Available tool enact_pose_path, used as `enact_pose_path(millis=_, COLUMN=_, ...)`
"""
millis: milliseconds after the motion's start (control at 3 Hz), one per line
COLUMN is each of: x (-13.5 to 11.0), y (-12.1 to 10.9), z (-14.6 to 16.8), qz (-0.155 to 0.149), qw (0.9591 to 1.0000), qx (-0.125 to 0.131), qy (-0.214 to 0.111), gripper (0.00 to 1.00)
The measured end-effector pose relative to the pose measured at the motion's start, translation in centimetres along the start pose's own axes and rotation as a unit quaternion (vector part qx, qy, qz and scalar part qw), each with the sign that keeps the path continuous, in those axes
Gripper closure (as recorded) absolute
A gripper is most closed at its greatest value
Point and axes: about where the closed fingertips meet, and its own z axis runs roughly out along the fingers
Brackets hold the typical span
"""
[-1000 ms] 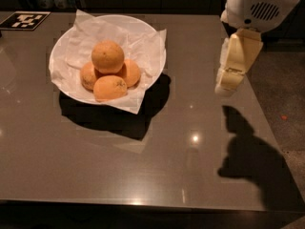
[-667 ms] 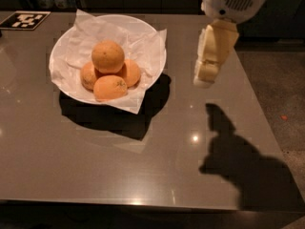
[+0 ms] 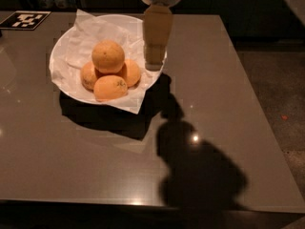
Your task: Pick orange from white bowl
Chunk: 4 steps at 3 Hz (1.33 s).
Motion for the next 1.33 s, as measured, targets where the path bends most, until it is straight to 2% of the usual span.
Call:
enact_pose_path(millis=667, x=-3.1, y=-1.3, z=-0.2, qz=-0.016, qw=0.9992, qx=0.026, qy=-0.025, gripper=0.00)
enact_pose_path(millis=1000, x=-7.4, y=-2.1, z=0.9, qz=-0.040, qw=0.9983, qx=0.010, qy=-0.040, gripper=0.00)
enact_pose_path(millis=1333, x=-12.1, y=-2.5, z=3.2, qz=-0.076, qw=0.9960, qx=-0.013, qy=-0.045, gripper=0.00)
